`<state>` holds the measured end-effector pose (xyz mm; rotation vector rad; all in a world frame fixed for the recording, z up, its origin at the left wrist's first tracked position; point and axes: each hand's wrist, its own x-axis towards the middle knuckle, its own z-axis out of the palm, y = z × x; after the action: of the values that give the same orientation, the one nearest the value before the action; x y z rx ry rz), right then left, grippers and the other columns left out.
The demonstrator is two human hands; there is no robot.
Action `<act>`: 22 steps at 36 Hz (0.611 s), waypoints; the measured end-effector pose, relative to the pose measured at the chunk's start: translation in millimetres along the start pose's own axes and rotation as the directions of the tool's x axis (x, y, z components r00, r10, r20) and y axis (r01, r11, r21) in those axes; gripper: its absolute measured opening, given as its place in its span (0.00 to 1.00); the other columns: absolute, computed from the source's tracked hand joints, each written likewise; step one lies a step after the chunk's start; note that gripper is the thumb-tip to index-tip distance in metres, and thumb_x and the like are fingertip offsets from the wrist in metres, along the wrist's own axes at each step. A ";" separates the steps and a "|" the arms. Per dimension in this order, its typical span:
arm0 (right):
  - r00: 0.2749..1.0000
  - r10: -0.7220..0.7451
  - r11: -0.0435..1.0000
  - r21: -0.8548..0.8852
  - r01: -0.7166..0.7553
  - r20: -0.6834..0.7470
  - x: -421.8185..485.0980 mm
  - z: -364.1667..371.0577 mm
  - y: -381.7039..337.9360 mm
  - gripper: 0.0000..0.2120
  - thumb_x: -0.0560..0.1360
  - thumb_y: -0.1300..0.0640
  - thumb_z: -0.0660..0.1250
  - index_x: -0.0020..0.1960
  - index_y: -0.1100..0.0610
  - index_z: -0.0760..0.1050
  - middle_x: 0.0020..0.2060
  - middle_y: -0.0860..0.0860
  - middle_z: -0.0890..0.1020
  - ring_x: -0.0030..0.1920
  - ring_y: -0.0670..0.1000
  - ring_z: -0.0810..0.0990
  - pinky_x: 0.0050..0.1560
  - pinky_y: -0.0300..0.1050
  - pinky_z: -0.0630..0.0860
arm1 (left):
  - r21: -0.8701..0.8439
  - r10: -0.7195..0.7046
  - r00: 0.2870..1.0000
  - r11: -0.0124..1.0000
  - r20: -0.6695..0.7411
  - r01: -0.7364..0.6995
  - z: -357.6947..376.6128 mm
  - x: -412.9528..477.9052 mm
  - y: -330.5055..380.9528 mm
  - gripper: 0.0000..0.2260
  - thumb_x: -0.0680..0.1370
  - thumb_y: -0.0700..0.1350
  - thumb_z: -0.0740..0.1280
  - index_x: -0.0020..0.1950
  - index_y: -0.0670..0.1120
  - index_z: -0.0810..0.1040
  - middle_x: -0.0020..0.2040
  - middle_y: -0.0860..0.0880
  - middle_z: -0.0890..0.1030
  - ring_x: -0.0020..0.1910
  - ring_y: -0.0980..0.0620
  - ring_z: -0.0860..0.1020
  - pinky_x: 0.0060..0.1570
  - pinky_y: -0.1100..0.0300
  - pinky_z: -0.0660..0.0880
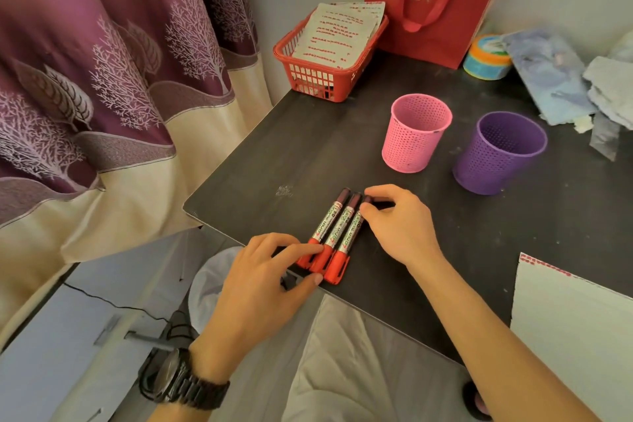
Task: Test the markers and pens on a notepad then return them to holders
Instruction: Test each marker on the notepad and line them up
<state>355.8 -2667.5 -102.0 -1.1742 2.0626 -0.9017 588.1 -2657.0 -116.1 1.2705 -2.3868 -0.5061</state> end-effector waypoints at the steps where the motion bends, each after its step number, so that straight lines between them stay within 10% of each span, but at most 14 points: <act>1: 1.000 0.001 1.000 -0.002 -0.001 -0.002 -0.9 0.5 0.9 0.13 0.78 0.53 0.70 0.63 0.46 0.79 0.60 0.48 0.80 0.41 0.35 0.76 0.38 0.25 0.64 | -0.002 0.000 1.000 1.000 -0.002 0.000 -0.3 -0.9 -0.1 0.18 0.76 0.64 0.64 0.64 0.62 0.78 0.56 0.60 0.76 0.56 0.58 0.71 0.53 0.57 0.73; 22: 0.999 0.031 0.997 -0.076 -0.032 -0.015 -4.5 3.6 2.6 0.15 0.78 0.54 0.69 0.65 0.48 0.77 0.61 0.49 0.79 0.54 0.45 0.76 0.53 0.40 0.71 | -0.024 -0.015 0.998 1.000 0.059 0.016 -9.3 -8.1 6.5 0.20 0.74 0.65 0.61 0.63 0.62 0.78 0.57 0.60 0.75 0.56 0.57 0.72 0.53 0.54 0.74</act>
<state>359.1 -2663.4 -105.4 -1.1749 2.1373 -0.8250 592.3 -2648.1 -106.3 1.2815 -2.4132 -0.5831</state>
